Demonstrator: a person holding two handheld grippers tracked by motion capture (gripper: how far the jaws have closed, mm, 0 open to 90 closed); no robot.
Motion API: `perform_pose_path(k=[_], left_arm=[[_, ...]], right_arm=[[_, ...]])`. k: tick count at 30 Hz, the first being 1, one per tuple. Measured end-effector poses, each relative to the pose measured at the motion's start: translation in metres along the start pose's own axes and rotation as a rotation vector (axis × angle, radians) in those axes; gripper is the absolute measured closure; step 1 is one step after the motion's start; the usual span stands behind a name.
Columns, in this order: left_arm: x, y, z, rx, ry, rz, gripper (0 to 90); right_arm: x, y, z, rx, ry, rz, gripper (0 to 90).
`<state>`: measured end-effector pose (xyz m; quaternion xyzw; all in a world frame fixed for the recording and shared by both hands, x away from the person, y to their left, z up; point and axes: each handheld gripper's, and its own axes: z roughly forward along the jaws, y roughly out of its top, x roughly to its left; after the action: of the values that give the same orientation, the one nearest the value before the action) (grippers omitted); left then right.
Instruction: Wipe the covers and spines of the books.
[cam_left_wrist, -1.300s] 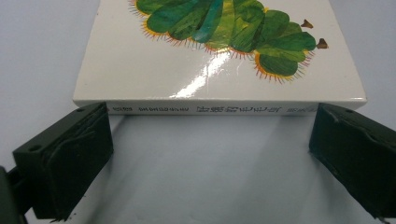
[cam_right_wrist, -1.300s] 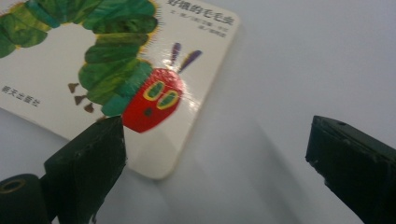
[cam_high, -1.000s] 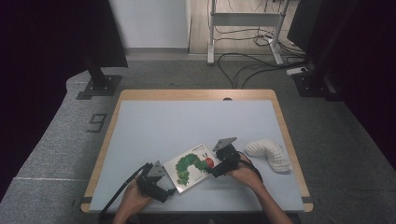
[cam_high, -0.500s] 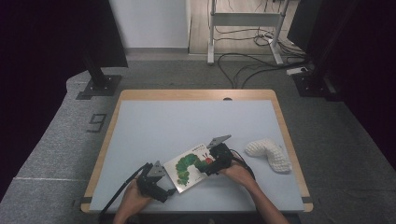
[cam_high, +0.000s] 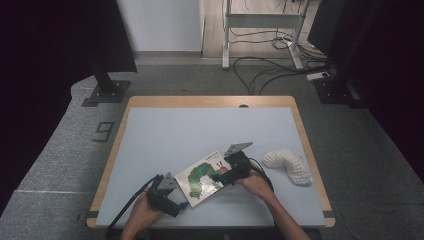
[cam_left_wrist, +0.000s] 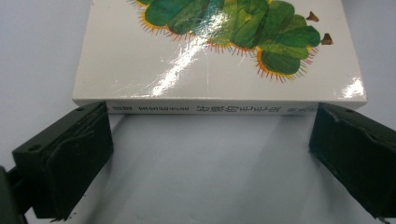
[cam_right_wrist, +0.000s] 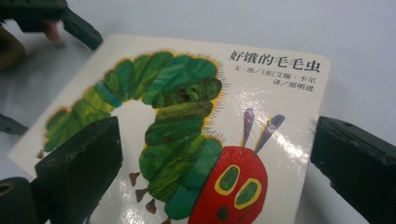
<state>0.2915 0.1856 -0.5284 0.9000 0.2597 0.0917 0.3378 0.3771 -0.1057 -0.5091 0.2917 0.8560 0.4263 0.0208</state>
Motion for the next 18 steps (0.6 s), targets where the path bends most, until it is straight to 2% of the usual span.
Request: perform_pose_path(k=[11,12,13,14,16,18], left_arm=[[0.0,0.0,0.0,0.0,0.001,-0.001,0.0],[0.0,0.0,0.0,0.0,0.001,0.0,0.0],[0.0,0.0,0.0,0.0,0.0,0.0,0.0],[0.0,0.0,0.0,0.0,0.0,0.0,0.0],[0.0,0.0,0.0,0.0,0.0,0.0,0.0],[0.0,0.0,0.0,0.0,0.001,0.0,0.0]], right_arm=[[0.011,0.003,-0.018,-0.066,0.005,0.008,2.2],[0.011,0.003,-0.019,-0.064,0.012,0.006,7.6],[0.012,0.002,-0.019,-0.058,0.073,0.008,16.4],[0.013,0.002,-0.019,-0.056,0.099,0.007,15.3],[0.02,0.003,-0.019,-0.043,0.062,-0.021,13.8],[0.022,0.004,-0.018,-0.031,0.051,-0.042,13.5]])
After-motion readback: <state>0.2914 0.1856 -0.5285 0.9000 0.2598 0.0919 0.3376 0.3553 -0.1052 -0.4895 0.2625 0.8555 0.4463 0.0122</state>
